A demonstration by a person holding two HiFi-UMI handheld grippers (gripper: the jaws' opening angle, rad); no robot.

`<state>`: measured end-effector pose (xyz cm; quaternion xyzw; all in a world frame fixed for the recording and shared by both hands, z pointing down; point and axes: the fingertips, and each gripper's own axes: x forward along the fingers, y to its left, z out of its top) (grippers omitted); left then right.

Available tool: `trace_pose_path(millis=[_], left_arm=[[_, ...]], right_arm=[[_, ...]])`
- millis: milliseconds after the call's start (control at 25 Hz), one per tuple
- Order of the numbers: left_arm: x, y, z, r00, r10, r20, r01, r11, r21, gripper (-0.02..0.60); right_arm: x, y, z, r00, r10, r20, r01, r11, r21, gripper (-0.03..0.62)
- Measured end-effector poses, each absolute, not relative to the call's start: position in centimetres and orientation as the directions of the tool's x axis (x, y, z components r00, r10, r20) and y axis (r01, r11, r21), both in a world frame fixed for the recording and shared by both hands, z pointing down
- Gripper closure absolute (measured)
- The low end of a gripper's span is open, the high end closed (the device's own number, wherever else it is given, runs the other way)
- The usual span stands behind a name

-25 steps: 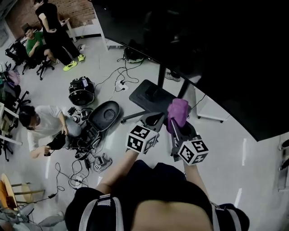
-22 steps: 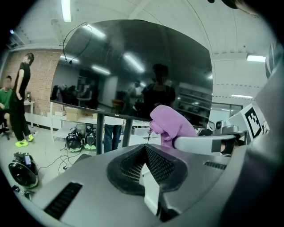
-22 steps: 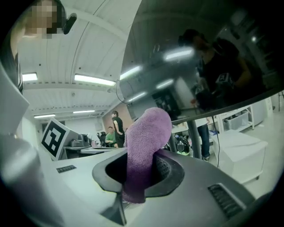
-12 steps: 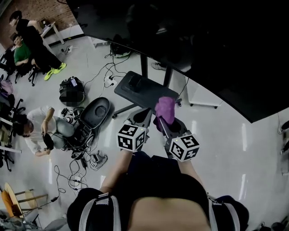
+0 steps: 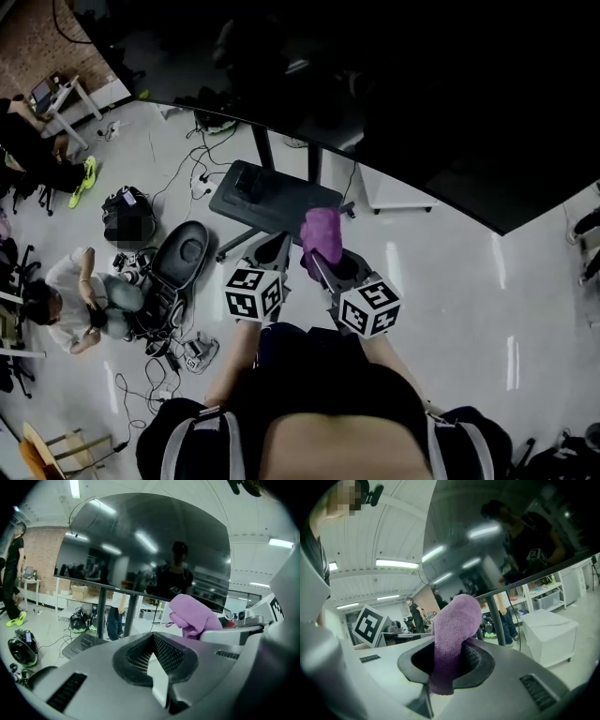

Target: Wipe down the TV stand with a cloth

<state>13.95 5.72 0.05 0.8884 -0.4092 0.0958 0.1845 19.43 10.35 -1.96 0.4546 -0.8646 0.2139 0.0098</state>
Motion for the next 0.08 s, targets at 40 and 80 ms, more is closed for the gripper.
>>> trace_pose_path(millis=[40, 80], left_arm=[[13.89, 5.85, 0.42, 0.643, -0.691, 0.329, -0.765, -0.593, 0.25, 0.577], [13.85, 6.0, 0.83, 0.64, -0.691, 0.338, -0.768, -0.589, 0.25, 0.577]], right_arm=[[19.59, 10.34, -1.64, -0.586, -0.781, 0.216, -0.79, 0.491, -0.367, 0.505], [19.74, 10.33, -1.28, -0.587, -0.779, 0.221, -0.789, 0.488, -0.374, 0.505]])
